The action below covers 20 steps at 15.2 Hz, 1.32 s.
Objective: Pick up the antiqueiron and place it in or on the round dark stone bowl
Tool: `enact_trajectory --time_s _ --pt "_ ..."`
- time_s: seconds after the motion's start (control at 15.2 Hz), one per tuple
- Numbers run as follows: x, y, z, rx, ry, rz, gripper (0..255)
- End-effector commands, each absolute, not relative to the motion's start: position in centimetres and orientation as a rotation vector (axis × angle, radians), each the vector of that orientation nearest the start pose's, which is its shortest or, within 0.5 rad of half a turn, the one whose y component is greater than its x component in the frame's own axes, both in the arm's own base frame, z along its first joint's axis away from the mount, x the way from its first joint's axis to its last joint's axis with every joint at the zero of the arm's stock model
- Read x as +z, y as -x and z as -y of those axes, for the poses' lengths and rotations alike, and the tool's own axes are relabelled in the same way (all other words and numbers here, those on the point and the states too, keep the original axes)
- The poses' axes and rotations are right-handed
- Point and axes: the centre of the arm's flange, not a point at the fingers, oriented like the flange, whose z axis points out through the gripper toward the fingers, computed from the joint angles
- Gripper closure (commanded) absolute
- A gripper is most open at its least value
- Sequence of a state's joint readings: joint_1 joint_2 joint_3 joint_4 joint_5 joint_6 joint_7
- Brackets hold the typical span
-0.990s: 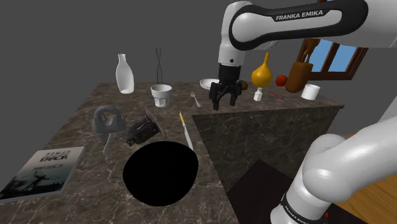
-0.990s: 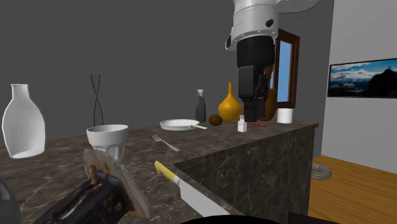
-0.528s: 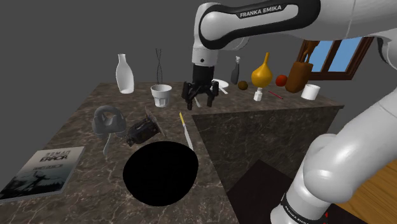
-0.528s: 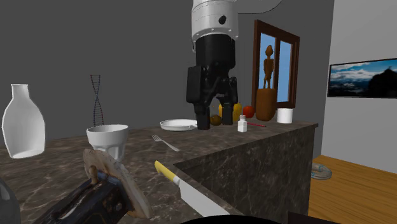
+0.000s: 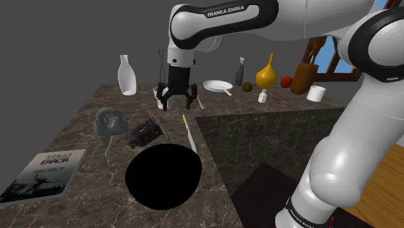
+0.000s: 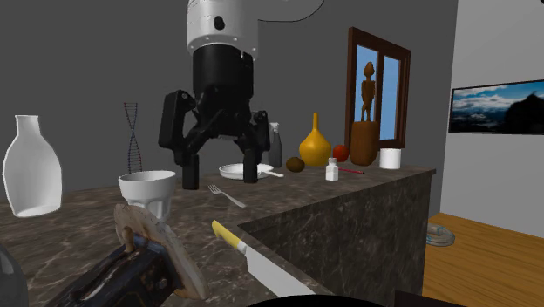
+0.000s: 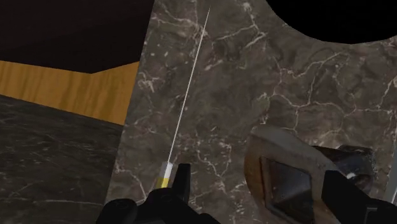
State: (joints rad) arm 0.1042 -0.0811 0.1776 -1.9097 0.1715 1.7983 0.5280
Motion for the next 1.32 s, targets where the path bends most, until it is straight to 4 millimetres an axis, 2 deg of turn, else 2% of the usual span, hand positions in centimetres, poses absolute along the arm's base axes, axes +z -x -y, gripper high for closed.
enact_trajectory --time_s 0.0,0.4,0.86,1.25 --pt "52.6 -53.2 -18.0 0.141 2.963 -0.463 0" --pt "52.1 -59.1 -21.9 0.158 2.916 -0.539 0" --pt "48.4 -58.8 -22.6 0.158 2.916 -0.539 0" --pt "48.1 -58.8 -22.7 0.158 2.916 -0.539 0"
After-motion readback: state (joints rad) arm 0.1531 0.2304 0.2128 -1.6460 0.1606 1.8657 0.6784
